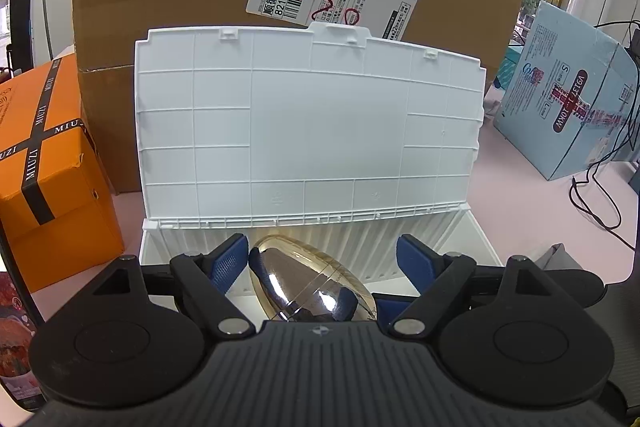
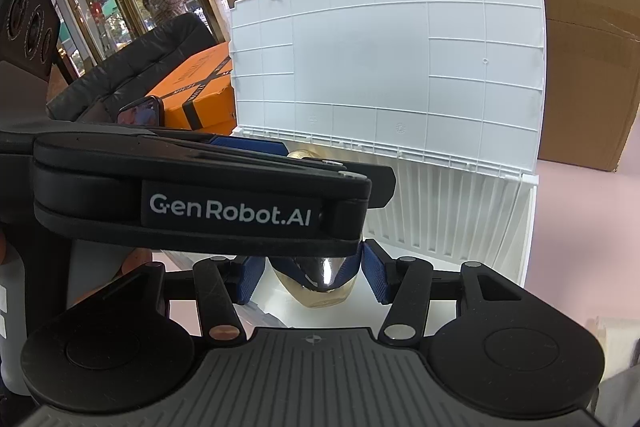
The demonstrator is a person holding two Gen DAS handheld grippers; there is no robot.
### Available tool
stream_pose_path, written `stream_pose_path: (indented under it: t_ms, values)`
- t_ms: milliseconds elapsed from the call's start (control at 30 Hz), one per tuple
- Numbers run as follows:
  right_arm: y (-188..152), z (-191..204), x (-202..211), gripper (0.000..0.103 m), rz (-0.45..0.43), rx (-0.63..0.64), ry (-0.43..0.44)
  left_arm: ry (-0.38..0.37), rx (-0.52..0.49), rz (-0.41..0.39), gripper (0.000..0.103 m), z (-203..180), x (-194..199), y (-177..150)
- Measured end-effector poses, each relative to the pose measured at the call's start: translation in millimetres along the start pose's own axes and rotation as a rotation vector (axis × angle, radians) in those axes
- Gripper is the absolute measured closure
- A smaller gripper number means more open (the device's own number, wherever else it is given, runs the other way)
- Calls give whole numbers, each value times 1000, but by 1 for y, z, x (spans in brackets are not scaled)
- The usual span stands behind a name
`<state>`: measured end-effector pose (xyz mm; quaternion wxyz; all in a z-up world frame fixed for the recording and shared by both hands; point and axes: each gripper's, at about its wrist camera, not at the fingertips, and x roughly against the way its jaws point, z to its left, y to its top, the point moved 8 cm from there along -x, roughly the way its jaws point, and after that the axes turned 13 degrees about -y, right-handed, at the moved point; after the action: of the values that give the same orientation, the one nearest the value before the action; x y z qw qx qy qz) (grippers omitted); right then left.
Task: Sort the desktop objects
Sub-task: 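Lower the egg into the white box and open the left gripper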
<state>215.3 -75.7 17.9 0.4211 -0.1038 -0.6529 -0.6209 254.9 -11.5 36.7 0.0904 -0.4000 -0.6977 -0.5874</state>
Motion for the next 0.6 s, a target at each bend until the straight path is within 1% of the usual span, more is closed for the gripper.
stream_pose_path:
  t_ms: [300,467,600]
  values:
    - [1,-1,0,52,-1,-1,0,5,-6,8,22,-1,-1,-1]
    - [2,-1,-1,47,-30,15,-13,2,12,7,21,1,0,-2]
    - [3,0,-2,46,-40,24,-24,-7,10,4,20,-1,1,-1]
